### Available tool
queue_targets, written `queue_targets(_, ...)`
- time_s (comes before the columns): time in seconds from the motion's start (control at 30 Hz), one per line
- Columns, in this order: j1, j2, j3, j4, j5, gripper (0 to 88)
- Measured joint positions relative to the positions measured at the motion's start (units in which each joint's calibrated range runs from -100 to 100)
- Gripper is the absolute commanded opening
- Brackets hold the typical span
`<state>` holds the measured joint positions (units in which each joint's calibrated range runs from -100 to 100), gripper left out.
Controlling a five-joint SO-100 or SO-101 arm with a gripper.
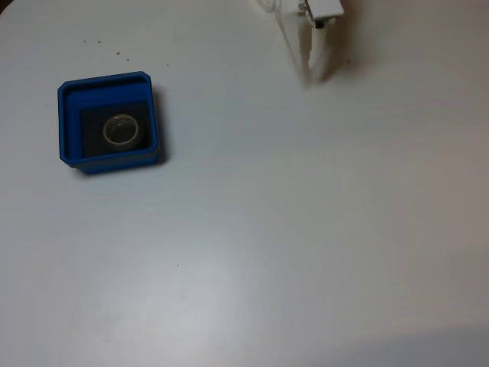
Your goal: Pick the black tape roll and drop it in the blue box
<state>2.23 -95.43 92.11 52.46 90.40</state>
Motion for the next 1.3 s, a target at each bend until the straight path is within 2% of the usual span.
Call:
queue_targets(0.2, 0.0, 0.0, 2.69, -10.84, 0.33, 1.5)
queue_targets(0.47, 0.0, 0.0, 6.37, -19.46, 0.42, 1.5)
queue_targets(1.0, 0.0, 0.0, 6.55, -21.1, -0.08, 1.5)
queue_targets(1.3, 0.0, 0.0, 6.55, -30.13, -0.08, 1.5)
